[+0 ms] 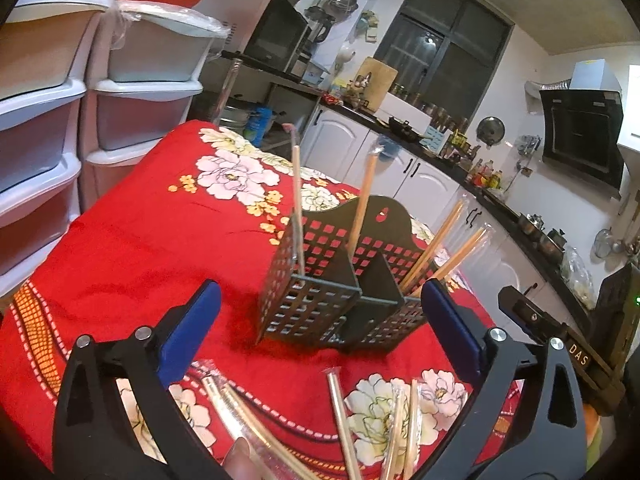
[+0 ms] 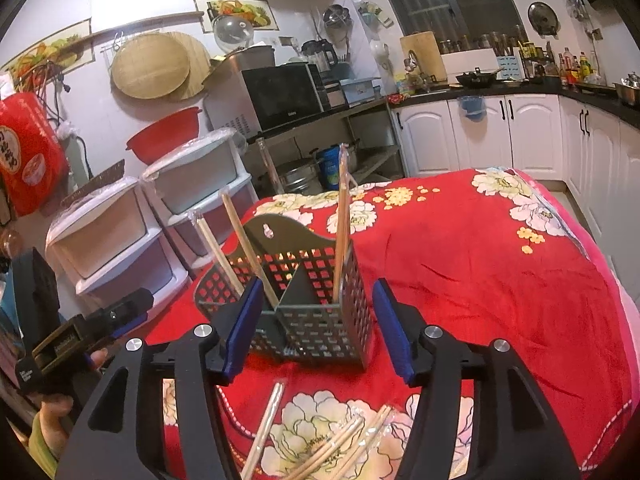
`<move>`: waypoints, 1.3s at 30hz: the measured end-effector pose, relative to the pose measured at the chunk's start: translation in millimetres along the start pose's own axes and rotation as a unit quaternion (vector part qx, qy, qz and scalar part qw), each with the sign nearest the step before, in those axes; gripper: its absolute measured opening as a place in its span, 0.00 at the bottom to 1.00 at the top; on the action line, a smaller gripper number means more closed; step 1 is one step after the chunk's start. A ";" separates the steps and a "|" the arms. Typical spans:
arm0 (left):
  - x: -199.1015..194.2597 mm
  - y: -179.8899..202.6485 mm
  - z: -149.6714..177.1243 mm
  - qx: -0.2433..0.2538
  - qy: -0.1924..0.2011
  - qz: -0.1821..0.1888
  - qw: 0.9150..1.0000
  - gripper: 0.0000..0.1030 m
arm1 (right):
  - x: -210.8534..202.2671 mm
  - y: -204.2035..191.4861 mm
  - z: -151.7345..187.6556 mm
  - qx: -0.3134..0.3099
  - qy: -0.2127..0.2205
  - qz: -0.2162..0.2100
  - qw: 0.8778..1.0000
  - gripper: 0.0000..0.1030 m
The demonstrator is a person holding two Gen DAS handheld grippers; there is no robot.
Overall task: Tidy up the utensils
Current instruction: 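Withdraw both open tools from the caddy toward the remaining chopsticks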
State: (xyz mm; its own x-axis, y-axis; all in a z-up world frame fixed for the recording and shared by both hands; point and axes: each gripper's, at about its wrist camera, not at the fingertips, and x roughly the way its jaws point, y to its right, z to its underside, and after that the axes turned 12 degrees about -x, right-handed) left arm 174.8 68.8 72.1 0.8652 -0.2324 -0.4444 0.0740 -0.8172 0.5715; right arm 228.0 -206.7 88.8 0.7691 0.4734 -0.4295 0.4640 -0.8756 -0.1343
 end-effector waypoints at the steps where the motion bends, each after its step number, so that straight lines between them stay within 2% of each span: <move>1: -1.1 -2.2 1.2 -0.001 -0.001 -0.001 1.000 0.89 | -0.1 -0.8 1.8 -0.001 -0.003 -0.001 1.000 0.53; 25: -13.7 -46.3 28.3 -0.017 -0.029 -0.054 0.998 0.89 | 3.7 -13.1 36.4 -0.024 -0.058 -0.012 0.998 0.53; 39: -14.0 -57.0 51.1 -0.004 -0.056 -0.077 0.995 0.89 | 5.1 -16.2 55.3 -0.030 -0.083 -0.016 0.996 0.54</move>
State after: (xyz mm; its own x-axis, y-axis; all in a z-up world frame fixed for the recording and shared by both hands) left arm 133.2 91.7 10.5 0.7822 -0.1636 -0.6012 0.2050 -0.8436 0.4963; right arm 200.0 -195.4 39.5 0.6725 0.4741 -0.5683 0.5165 -0.8506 -0.0985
